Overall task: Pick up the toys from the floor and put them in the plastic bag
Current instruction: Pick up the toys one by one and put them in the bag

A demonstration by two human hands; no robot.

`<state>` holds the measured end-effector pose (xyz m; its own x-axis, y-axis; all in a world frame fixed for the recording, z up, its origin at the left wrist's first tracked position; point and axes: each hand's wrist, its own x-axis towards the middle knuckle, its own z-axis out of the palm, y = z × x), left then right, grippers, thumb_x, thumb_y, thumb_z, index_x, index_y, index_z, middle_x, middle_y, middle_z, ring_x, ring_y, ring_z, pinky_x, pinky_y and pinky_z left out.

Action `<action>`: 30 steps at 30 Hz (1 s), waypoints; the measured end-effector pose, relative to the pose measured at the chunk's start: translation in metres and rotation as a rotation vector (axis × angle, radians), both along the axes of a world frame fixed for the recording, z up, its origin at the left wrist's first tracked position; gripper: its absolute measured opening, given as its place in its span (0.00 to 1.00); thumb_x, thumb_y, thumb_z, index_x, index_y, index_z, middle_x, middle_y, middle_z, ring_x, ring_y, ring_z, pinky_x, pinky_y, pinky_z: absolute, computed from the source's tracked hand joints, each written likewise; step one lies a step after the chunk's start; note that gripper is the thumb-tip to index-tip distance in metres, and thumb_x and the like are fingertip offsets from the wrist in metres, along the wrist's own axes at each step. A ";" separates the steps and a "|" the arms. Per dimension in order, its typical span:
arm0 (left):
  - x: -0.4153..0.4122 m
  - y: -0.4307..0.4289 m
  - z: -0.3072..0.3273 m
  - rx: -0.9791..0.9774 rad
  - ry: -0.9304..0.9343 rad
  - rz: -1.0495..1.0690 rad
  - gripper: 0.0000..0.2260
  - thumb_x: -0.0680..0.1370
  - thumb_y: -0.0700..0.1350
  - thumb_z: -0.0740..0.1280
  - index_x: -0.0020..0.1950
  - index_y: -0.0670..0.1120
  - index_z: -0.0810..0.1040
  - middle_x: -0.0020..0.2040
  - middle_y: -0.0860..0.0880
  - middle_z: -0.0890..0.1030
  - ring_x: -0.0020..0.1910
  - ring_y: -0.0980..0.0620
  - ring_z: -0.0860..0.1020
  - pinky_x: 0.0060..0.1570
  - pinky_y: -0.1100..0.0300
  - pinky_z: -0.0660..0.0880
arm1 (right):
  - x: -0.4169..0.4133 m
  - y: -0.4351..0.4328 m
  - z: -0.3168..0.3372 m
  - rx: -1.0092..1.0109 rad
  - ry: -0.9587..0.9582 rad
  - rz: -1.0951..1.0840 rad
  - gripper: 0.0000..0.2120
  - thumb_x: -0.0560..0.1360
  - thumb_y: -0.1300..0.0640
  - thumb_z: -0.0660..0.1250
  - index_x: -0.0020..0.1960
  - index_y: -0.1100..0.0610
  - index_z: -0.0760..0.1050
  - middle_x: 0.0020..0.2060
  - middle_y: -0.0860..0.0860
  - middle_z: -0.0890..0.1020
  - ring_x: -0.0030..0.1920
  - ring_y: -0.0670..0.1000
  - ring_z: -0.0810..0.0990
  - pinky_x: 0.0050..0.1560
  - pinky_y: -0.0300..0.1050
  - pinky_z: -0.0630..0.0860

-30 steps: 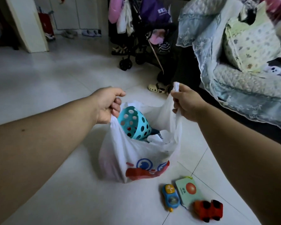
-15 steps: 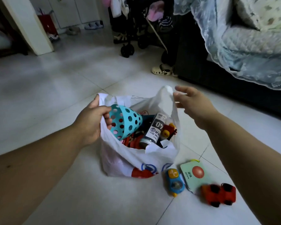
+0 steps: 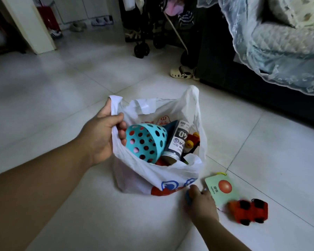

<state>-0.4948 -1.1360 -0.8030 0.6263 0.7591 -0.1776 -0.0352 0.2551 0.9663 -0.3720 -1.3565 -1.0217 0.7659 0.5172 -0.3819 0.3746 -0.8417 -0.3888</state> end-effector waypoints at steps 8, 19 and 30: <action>-0.007 0.002 -0.002 -0.034 -0.041 -0.001 0.28 0.80 0.37 0.58 0.77 0.60 0.59 0.25 0.51 0.72 0.22 0.56 0.69 0.25 0.62 0.70 | 0.037 0.000 0.138 0.813 0.074 -0.393 0.34 0.71 0.54 0.71 0.72 0.43 0.60 0.54 0.52 0.75 0.39 0.52 0.81 0.35 0.48 0.79; -0.007 0.008 0.003 -0.097 -0.015 0.049 0.28 0.80 0.37 0.58 0.78 0.55 0.58 0.26 0.50 0.72 0.23 0.55 0.72 0.25 0.62 0.72 | -0.028 0.108 0.262 0.344 0.309 0.275 0.29 0.70 0.50 0.72 0.68 0.50 0.66 0.54 0.52 0.74 0.49 0.52 0.77 0.49 0.49 0.80; -0.013 0.010 0.005 -0.062 0.025 0.050 0.23 0.80 0.37 0.57 0.74 0.54 0.66 0.33 0.48 0.68 0.23 0.56 0.71 0.27 0.63 0.72 | -0.013 0.098 0.243 0.633 0.090 0.153 0.18 0.78 0.56 0.64 0.67 0.52 0.71 0.57 0.49 0.80 0.47 0.48 0.81 0.41 0.35 0.78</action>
<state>-0.5079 -1.1264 -0.7975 0.5826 0.7764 -0.2403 -0.0258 0.3132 0.9493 -0.3850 -1.2582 -0.7787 0.6449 0.7638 -0.0273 0.4148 -0.3797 -0.8269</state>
